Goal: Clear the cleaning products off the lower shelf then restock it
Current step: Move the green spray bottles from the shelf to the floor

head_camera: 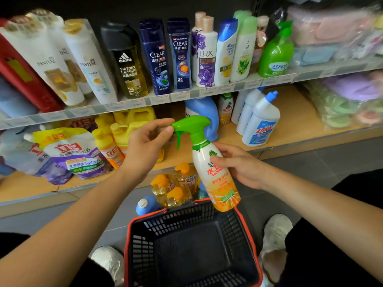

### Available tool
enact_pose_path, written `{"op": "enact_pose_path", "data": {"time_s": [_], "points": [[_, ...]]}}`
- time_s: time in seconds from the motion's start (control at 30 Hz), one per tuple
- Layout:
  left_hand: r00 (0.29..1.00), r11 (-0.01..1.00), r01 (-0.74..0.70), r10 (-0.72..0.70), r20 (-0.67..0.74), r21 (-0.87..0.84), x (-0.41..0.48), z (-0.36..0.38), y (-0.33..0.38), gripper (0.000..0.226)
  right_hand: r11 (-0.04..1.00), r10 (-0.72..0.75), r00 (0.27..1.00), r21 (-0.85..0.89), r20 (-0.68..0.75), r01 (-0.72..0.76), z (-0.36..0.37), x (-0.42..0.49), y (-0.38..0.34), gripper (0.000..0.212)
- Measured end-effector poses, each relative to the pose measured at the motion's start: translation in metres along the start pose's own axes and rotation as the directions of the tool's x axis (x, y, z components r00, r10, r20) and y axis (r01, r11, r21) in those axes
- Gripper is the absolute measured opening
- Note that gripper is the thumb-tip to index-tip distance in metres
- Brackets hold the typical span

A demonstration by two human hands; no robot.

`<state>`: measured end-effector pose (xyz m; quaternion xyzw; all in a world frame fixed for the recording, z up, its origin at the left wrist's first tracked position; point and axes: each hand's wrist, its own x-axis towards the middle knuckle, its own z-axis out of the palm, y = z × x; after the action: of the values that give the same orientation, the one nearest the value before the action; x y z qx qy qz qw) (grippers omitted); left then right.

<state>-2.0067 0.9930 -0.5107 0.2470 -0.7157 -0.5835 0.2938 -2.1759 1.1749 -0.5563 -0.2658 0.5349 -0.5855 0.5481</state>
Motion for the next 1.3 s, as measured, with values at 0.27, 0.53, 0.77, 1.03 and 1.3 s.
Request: {"op": "enact_pose_path", "data": {"time_s": [0.27, 0.53, 0.77, 1.03, 1.3], "points": [[0.908, 0.829, -0.398, 0.417, 0.038, 0.393, -0.005, -0.015, 0.005, 0.031, 0.995, 0.020, 0.991, 0.093, 0.134, -0.033, -0.005, 0.002, -0.008, 0.066], [0.955, 0.919, -0.271, 0.294, -0.039, 0.288, -0.002, -0.005, 0.004, 0.024, 0.999, -0.034, 0.999, 0.025, 0.034, 0.033, -0.010, 0.004, -0.006, 0.059], [0.986, 0.974, 0.164, -0.165, 0.008, -0.158, 0.004, 0.001, 0.004, 0.028, 0.982, -0.160, 0.987, -0.105, -0.015, 0.158, -0.006, -0.002, -0.004, 0.056], [0.999, 0.999, -0.046, 0.046, 0.008, -0.030, 0.001, 0.001, 0.004, 0.023, 0.993, -0.106, 0.993, -0.053, -0.050, 0.103, -0.008, 0.000, -0.004, 0.059], [0.986, 0.983, -0.152, 0.157, -0.054, 0.099, -0.003, 0.004, 0.003, 0.038, 0.999, -0.052, 0.998, 0.000, -0.019, 0.052, -0.008, 0.002, -0.003, 0.065]]}}
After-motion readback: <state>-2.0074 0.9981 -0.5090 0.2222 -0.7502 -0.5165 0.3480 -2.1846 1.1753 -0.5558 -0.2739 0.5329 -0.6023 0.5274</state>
